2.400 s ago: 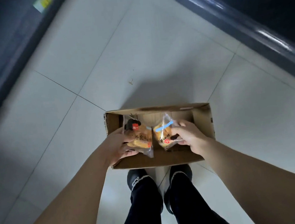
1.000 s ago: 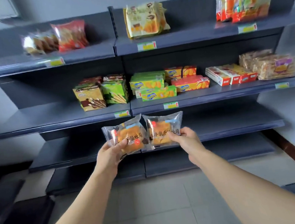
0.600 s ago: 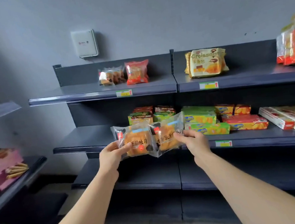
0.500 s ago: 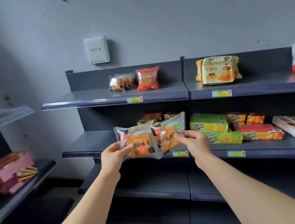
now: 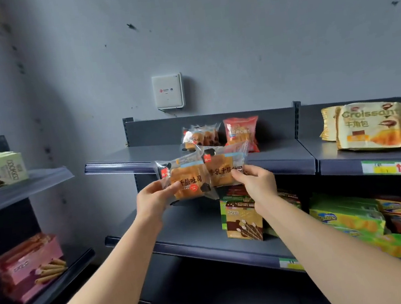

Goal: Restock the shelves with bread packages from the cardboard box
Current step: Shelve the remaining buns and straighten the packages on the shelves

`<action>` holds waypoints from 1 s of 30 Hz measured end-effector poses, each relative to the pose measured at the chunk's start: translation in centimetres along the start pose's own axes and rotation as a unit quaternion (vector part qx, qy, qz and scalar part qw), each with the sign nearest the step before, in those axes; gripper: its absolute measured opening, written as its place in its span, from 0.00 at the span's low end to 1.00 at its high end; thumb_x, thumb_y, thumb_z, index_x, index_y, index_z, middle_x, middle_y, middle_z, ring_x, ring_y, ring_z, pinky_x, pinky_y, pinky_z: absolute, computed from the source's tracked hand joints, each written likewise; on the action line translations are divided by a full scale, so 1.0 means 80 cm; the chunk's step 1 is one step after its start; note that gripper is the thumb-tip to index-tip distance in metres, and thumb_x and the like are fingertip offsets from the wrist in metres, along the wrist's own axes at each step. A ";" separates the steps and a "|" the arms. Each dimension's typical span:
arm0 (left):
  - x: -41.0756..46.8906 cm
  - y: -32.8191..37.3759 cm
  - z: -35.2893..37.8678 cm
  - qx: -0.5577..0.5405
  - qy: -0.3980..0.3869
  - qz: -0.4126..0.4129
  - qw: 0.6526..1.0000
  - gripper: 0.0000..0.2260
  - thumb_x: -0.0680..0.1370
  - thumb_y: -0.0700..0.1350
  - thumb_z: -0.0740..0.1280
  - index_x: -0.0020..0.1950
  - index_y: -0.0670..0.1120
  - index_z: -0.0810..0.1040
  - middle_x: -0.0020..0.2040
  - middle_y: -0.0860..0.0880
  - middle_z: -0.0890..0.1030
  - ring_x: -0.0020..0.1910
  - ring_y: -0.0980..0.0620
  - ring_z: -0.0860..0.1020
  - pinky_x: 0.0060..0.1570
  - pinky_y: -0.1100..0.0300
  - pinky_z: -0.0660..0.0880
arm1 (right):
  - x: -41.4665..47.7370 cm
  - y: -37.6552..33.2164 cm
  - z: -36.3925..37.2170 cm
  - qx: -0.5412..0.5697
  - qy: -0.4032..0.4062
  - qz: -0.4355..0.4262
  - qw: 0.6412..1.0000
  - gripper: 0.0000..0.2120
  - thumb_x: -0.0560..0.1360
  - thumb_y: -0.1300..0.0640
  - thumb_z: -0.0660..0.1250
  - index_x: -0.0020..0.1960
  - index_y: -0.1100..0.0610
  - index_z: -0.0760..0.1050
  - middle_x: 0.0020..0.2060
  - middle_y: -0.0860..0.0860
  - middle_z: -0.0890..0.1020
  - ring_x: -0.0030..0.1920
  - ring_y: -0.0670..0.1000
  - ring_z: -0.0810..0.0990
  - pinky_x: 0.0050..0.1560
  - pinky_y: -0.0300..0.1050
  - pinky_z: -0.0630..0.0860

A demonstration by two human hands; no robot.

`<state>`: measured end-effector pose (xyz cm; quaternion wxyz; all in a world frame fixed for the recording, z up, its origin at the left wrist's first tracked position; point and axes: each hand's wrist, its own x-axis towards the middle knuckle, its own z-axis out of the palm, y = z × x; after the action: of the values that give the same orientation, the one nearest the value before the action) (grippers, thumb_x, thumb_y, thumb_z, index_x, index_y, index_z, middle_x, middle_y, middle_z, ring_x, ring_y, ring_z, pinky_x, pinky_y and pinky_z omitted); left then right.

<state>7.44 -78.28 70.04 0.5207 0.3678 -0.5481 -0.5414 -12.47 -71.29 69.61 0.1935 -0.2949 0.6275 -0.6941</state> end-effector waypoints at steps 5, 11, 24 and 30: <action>0.069 0.009 0.011 -0.006 0.016 0.021 1.000 0.09 0.72 0.37 0.73 0.52 0.40 0.80 0.38 0.49 0.81 0.26 0.62 0.78 0.23 0.73 0.70 | 0.073 -0.015 0.038 -0.055 -0.008 -0.029 0.998 0.17 0.73 0.50 0.73 0.60 0.52 0.79 0.56 0.49 0.81 0.54 0.50 0.75 0.49 0.45 0.71; 0.156 0.014 0.022 -0.004 0.009 0.028 1.000 0.09 0.70 0.39 0.75 0.49 0.42 0.81 0.38 0.49 0.82 0.33 0.58 0.80 0.31 0.68 0.71 | 0.143 -0.030 0.092 -0.058 0.002 -0.023 0.998 0.13 0.73 0.52 0.72 0.57 0.53 0.79 0.45 0.46 0.77 0.48 0.49 0.74 0.45 0.45 0.72; 0.357 0.002 0.029 0.030 -0.107 0.031 0.993 0.09 0.71 0.41 0.75 0.49 0.44 0.80 0.40 0.52 0.81 0.38 0.59 0.76 0.38 0.64 0.68 | 0.279 -0.007 0.212 -0.081 0.064 0.039 0.994 0.09 0.74 0.59 0.72 0.54 0.57 0.81 0.45 0.49 0.78 0.43 0.49 0.73 0.39 0.43 0.69; 0.409 -0.021 0.040 0.050 -0.151 0.011 0.987 0.10 0.69 0.41 0.76 0.48 0.43 0.80 0.41 0.51 0.81 0.39 0.58 0.77 0.39 0.64 0.68 | 0.317 0.011 0.236 -0.128 0.094 0.063 0.985 0.09 0.76 0.63 0.65 0.54 0.57 0.81 0.48 0.51 0.82 0.44 0.52 0.78 0.44 0.46 0.77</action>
<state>-2.09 -109.48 74.44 0.4185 0.3012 -0.6506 -0.5574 -19.33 -101.90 73.67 0.1379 -0.2102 0.7441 -0.6190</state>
